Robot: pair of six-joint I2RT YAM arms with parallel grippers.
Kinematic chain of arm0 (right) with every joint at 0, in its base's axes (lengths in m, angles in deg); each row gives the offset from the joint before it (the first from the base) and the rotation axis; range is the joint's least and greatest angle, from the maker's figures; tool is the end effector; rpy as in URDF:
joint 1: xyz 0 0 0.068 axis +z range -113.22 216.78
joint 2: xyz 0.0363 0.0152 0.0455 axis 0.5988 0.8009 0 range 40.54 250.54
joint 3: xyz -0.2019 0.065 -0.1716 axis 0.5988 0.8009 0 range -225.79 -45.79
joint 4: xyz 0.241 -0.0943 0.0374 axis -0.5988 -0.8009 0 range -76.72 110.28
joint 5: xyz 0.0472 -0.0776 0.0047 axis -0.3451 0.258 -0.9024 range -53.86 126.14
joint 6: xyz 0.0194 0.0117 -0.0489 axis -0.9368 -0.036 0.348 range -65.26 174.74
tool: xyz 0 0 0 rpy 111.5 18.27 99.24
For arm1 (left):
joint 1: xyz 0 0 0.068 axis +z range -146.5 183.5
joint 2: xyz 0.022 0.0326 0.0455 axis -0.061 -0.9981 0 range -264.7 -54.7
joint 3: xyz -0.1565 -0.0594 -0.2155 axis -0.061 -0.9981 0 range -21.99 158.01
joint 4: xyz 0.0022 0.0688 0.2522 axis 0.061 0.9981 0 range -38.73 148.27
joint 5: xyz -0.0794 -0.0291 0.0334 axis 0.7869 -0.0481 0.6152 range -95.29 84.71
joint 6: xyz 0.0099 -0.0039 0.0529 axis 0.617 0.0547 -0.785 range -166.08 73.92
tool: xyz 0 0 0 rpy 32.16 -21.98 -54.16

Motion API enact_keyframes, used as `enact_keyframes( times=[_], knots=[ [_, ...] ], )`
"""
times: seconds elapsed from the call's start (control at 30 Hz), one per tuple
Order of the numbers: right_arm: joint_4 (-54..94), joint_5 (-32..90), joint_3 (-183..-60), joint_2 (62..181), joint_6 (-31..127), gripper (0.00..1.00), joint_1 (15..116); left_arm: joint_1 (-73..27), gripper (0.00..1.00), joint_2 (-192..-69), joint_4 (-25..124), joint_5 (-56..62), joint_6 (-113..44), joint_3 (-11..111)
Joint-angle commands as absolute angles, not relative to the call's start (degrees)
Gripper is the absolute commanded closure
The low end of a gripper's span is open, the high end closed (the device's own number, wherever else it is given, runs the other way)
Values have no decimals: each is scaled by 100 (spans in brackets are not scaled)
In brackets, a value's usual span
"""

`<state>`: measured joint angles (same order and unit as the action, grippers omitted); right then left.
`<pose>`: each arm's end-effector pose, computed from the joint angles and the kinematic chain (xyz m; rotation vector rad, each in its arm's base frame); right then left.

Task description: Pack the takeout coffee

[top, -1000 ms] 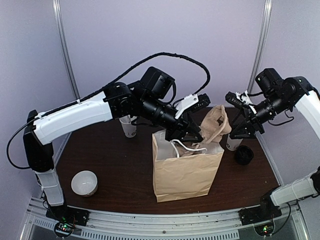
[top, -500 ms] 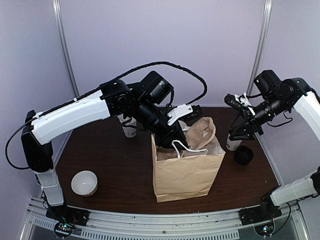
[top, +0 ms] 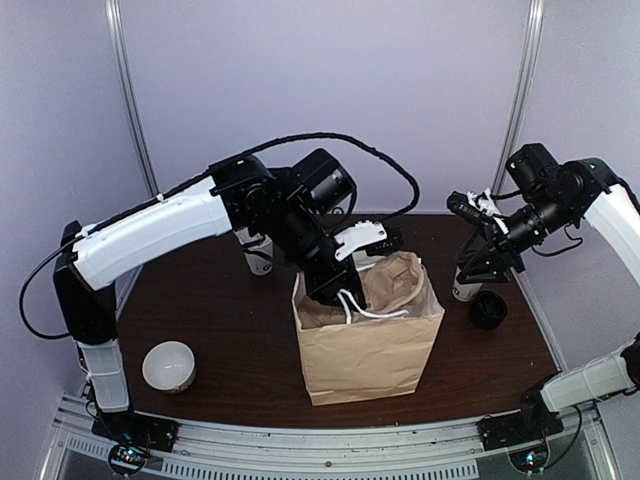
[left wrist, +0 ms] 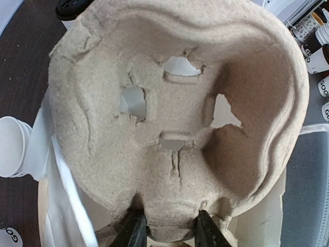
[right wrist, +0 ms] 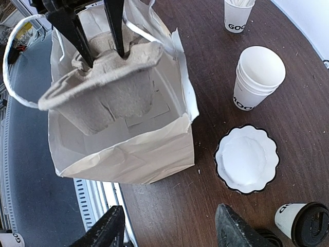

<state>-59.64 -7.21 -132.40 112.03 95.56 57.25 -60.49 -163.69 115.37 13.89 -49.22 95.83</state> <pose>0.1785 0.0927 0.3954 -1.4376 1.9988 0.8625 0.1649 -0.3647 0.3716 1.5933 2.1461 -0.8116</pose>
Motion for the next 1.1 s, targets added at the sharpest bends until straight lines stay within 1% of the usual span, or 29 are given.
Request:
enact_keyframes(
  times=[0.0,0.17,0.5,0.73,1.07],
  knots=[
    [-5890,-824,-13169,11147,9632,36,5691,-6096,68,-16754,12061,1033,-5027,10050],
    [-5896,-759,-13113,11067,9666,36,5692,-6104,68,-17004,12307,934,-5059,10268],
    [-5816,-967,-13020,11147,9613,36,5691,-6245,68,-17337,12505,582,-5096,10265],
    [-5778,-974,-12957,11169,9611,35,5691,-6310,68,-17546,12621,604,-5112,10299],
    [-5769,-1009,-12900,11190,9628,35,5692,-6350,68,-17796,12498,586,-5047,10018]
  ],
)
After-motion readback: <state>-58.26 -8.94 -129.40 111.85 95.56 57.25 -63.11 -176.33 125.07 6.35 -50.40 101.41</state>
